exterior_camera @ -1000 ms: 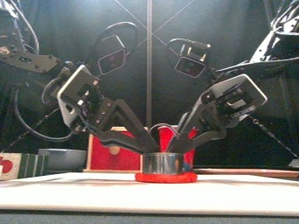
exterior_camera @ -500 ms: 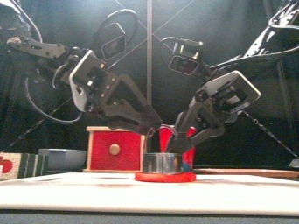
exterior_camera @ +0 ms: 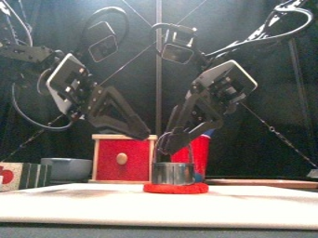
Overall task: Get the cutter from the drawer then cut the dough then place the extra dough in the bowl
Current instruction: Cut the dough
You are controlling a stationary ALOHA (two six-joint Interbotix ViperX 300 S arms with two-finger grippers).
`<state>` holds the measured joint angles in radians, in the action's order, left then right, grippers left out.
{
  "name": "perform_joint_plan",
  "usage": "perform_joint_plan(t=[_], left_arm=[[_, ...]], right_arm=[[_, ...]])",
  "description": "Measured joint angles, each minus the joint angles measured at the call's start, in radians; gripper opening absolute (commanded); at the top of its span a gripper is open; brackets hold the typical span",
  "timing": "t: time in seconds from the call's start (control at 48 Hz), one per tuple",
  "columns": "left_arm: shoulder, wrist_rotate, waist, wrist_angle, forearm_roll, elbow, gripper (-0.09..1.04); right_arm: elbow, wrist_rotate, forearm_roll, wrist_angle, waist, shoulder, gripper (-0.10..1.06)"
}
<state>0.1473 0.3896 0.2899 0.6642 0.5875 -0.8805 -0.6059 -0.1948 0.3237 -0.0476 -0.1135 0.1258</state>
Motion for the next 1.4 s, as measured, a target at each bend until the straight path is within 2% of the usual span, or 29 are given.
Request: perform_joint_plan(t=[0.146, 0.271, 0.771, 1.188, 1.396], left_arm=[[0.060, 0.000, -0.005, 0.000, 0.000, 0.018, 0.50], [0.101, 0.000, -0.006, 0.000, 0.000, 0.038, 0.50], [0.164, 0.000, -0.029, 0.000, 0.002, 0.058, 0.50], [0.187, -0.002, -0.037, -0.063, 0.017, 0.083, 0.50], [0.187, -0.002, -0.037, -0.064, 0.028, 0.084, 0.50]], right_arm=[[0.032, -0.005, 0.000, -0.123, -0.002, 0.000, 0.72], [0.040, 0.002, 0.003, -0.166, -0.006, -0.002, 0.72], [0.049, -0.003, 0.000, -0.170, -0.014, -0.025, 0.71], [0.054, 0.003, 0.002, -0.175, -0.017, -0.023, 0.70], [0.054, 0.003, -0.002, -0.178, -0.017, -0.023, 0.63]])
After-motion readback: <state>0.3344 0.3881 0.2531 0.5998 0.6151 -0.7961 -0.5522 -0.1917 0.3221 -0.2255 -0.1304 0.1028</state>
